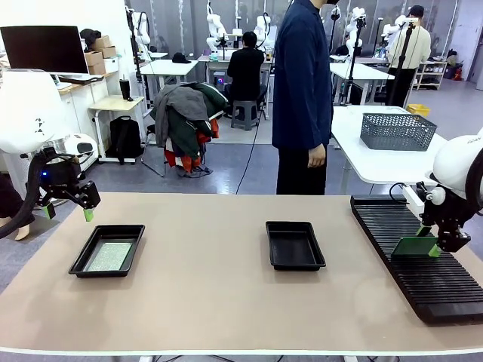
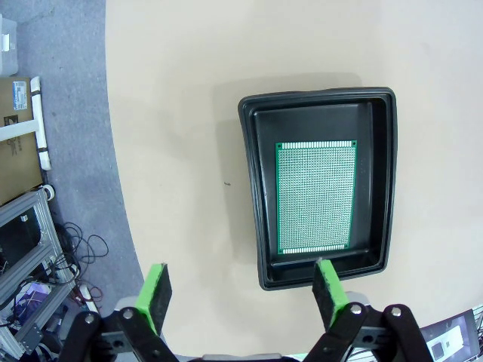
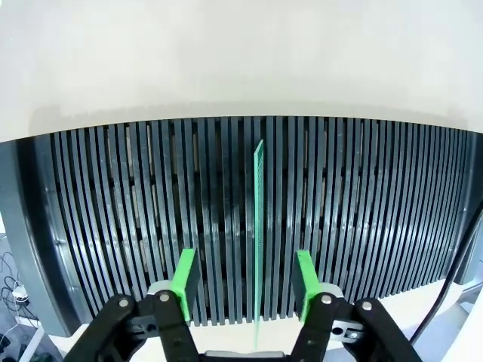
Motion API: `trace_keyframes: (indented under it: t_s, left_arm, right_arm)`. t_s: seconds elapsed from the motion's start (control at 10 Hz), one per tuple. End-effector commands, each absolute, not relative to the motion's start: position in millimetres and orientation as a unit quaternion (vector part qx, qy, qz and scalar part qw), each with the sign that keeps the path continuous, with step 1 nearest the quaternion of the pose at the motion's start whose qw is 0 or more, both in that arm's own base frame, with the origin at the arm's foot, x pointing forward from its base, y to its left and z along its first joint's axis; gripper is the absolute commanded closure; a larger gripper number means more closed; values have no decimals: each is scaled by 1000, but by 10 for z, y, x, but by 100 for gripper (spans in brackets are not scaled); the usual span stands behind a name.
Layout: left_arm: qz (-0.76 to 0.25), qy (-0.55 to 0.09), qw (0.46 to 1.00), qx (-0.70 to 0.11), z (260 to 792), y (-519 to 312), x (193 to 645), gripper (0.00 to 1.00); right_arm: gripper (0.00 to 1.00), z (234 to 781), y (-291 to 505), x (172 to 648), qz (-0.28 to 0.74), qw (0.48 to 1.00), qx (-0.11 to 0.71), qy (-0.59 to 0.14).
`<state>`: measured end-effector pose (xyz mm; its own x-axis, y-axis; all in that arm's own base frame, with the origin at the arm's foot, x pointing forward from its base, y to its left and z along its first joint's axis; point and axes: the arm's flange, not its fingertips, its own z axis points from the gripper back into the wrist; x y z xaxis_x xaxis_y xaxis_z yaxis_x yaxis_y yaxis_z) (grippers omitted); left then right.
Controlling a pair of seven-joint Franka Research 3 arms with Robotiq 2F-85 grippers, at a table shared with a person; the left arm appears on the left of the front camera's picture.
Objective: Inspect and transfer BCBs to ESD trays.
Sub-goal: Pick up the Blank PCB from the PCB Rack and place it in the right ESD tray.
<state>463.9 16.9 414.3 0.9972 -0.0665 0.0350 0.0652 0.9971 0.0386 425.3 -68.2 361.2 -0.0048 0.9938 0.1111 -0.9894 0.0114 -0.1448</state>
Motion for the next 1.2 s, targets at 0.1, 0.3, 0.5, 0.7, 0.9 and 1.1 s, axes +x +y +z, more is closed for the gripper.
trace_keyframes:
  t_s: [0.1,0.3,0.5,0.7,0.9,1.1]
  left_arm:
    - [-32,-21,999,19,4129,177,4638,0]
    - [-32,-21,999,19,4129,177,4638,0]
    - [-32,-21,999,19,4129,177,4638,0]
    - [-32,-21,999,19,4129,177,4638,0]
    - [-32,-21,999,19,4129,177,4638,0]
    - [-32,-21,999,19,4129,177,4638,0]
  right_arm:
    - [40,3626,-688,4271,698,713,-7,-70]
    - [47,3635,-676,4273,697,714,-7,-66]
    - [54,3645,-670,4268,695,716,-9,-64]
    - [61,3639,-672,4280,692,719,-9,-61]
    - [68,3634,-673,4289,691,721,-7,-59]
    - [74,3632,-673,4293,691,720,-7,-59]
